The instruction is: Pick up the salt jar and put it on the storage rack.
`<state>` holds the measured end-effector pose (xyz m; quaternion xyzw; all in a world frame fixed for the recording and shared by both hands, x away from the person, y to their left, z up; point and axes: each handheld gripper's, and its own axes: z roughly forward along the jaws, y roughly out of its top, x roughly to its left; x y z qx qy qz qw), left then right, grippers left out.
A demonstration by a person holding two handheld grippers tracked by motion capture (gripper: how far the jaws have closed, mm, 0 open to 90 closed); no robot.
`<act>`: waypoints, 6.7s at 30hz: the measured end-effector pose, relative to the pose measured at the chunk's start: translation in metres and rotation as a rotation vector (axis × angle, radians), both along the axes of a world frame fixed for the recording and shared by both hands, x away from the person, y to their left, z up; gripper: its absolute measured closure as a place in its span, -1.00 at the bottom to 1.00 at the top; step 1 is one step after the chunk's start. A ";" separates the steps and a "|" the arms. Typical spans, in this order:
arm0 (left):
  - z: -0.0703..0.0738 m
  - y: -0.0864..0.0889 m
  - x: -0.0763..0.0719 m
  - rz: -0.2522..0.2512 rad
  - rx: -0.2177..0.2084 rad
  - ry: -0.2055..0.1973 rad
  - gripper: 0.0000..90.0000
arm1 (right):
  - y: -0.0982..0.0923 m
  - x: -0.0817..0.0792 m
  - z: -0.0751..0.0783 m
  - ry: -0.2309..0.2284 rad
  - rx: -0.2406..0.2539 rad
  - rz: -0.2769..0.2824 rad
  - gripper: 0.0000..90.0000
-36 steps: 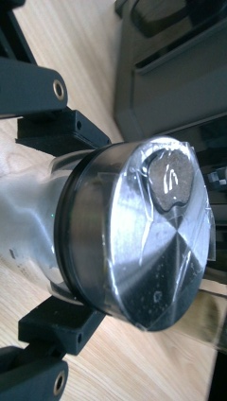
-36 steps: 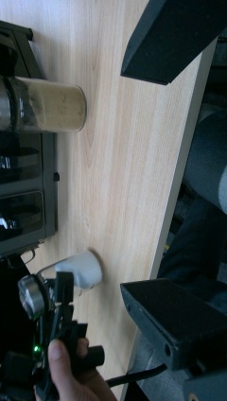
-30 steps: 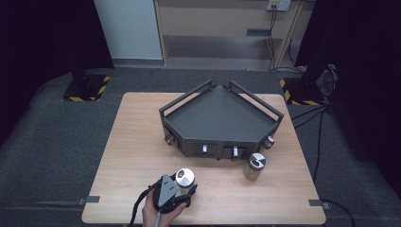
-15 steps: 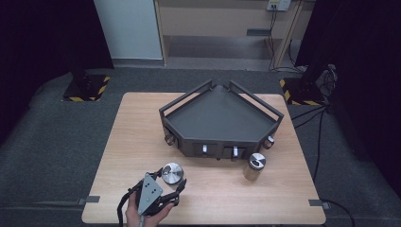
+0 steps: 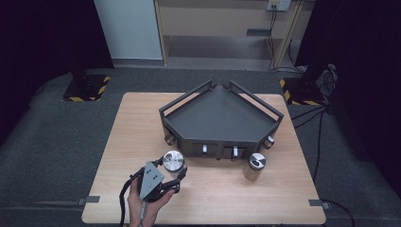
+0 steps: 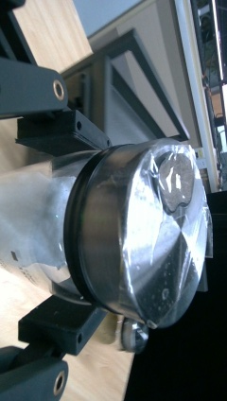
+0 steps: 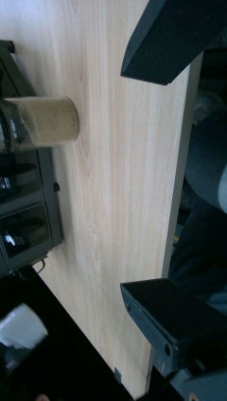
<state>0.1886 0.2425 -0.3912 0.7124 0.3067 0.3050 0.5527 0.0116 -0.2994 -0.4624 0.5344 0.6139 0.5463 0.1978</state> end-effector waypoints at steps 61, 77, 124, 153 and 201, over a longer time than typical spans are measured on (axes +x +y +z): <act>0.021 -0.108 0.257 0.119 0.030 0.103 -0.45 | -0.009 0.007 -0.006 0.050 0.083 -0.025 -0.96; 0.044 -0.098 0.230 0.116 0.010 0.084 -0.99 | -0.009 0.007 -0.005 0.048 0.089 -0.011 -0.96; 0.037 -0.032 0.093 0.071 0.073 0.054 -0.99 | -0.008 0.004 -0.003 0.021 0.068 0.030 -0.96; 0.011 -0.002 0.040 0.082 0.102 0.133 -0.98 | -0.008 0.007 -0.003 0.025 0.068 0.048 -0.96; -0.017 0.027 -0.055 0.204 0.118 0.442 -0.91 | -0.006 0.010 -0.001 0.020 0.049 0.083 -0.96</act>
